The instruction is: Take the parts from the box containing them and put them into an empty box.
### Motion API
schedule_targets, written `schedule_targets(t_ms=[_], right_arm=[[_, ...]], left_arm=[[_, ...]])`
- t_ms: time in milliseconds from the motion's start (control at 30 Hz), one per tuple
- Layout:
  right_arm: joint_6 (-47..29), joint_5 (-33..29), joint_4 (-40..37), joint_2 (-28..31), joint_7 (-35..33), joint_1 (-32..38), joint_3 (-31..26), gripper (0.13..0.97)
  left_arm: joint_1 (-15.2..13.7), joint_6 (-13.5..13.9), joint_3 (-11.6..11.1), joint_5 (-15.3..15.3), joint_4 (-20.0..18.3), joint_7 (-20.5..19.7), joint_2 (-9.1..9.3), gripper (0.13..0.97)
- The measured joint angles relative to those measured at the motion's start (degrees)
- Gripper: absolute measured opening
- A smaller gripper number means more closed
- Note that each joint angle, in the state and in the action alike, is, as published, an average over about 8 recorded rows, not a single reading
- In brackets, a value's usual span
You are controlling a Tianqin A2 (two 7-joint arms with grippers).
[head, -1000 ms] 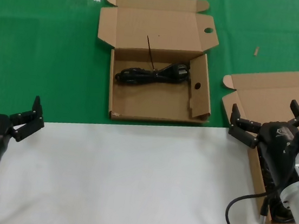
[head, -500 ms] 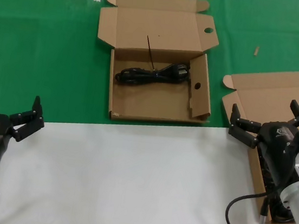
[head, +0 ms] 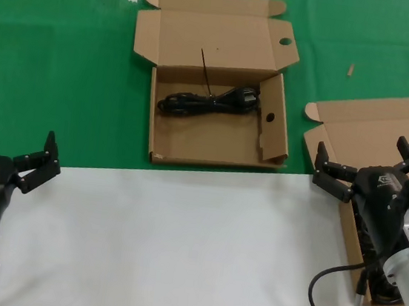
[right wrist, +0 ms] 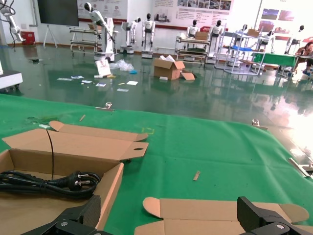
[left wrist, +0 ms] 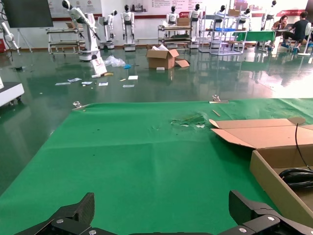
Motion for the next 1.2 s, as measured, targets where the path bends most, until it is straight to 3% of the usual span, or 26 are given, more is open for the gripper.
schedule_targets(t_ms=[1200], right_arm=[[0.00, 0.00, 0.00, 0.00, 0.00, 0.00, 0.00, 0.966]], left_arm=[[0.00, 0.00, 0.00, 0.00, 0.00, 0.00, 0.00, 0.966]])
